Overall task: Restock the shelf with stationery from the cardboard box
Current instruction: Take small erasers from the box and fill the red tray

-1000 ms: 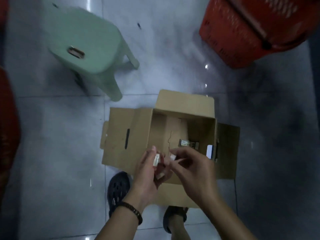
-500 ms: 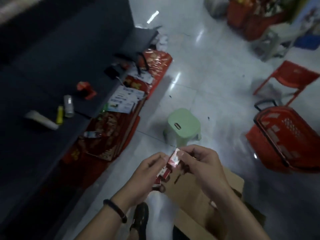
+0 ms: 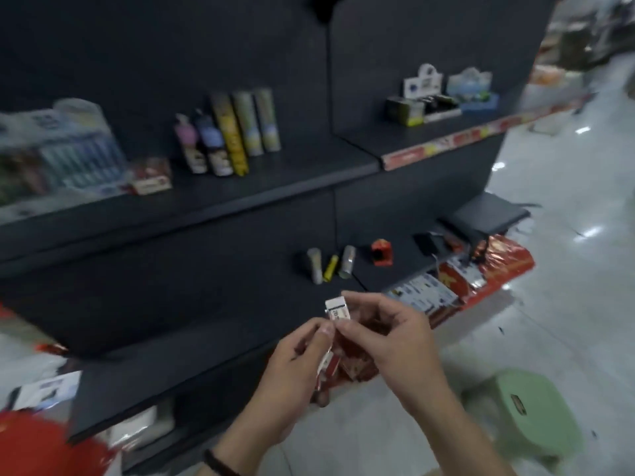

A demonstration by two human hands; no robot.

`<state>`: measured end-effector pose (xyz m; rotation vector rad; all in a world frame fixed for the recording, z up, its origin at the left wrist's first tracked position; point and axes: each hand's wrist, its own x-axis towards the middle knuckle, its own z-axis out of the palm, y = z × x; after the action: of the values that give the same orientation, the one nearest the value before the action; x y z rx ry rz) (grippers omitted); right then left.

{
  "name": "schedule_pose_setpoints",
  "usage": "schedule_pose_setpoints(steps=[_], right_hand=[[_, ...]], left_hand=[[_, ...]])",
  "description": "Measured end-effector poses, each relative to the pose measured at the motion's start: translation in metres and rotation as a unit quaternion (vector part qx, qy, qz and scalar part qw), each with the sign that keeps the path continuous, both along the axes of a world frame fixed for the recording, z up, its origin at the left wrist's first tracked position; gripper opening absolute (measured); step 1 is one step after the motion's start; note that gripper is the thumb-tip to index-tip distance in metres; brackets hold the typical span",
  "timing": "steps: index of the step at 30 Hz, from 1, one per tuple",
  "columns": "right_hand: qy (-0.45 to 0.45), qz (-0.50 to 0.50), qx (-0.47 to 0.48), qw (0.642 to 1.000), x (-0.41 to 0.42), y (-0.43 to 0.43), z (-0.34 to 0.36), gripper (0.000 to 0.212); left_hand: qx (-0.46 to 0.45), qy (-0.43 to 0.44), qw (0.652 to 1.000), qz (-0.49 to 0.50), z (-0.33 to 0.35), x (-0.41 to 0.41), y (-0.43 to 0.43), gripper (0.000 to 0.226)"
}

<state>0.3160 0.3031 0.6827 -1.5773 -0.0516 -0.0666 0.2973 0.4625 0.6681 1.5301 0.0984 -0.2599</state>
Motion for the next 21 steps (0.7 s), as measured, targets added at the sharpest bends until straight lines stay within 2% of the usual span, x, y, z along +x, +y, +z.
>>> schedule_pose_setpoints(steps=[4, 9, 11, 16, 19, 21], right_hand=[[-0.041, 0.079, -0.034, 0.995, 0.03, 0.105, 0.028, 0.018], [-0.05, 0.136, -0.035, 0.989, 0.055, 0.217, 0.042, 0.008], [-0.078, 0.137, -0.049, 0.986, 0.065, 0.252, 0.045, 0.009], [-0.203, 0.123, -0.164, 0.958, 0.114, 0.308, 0.057, 0.028], [-0.258, 0.114, -0.22, 0.934, 0.167, 0.327, 0.065, 0.032], [-0.287, 0.113, -0.243, 0.92, 0.205, 0.336, 0.07, 0.028]], left_hand=[[0.054, -0.074, 0.992, 0.083, 0.024, 0.014, 0.122, 0.031], [0.089, -0.113, 0.985, 0.093, 0.05, 0.032, 0.245, 0.029], [0.086, -0.119, 0.985, 0.095, 0.057, 0.043, 0.275, 0.03], [0.064, -0.146, 0.977, 0.138, 0.07, 0.087, 0.323, 0.034], [0.077, -0.123, 0.978, 0.148, 0.078, 0.122, 0.344, 0.029], [0.08, -0.088, 0.979, 0.167, 0.083, 0.15, 0.356, 0.037]])
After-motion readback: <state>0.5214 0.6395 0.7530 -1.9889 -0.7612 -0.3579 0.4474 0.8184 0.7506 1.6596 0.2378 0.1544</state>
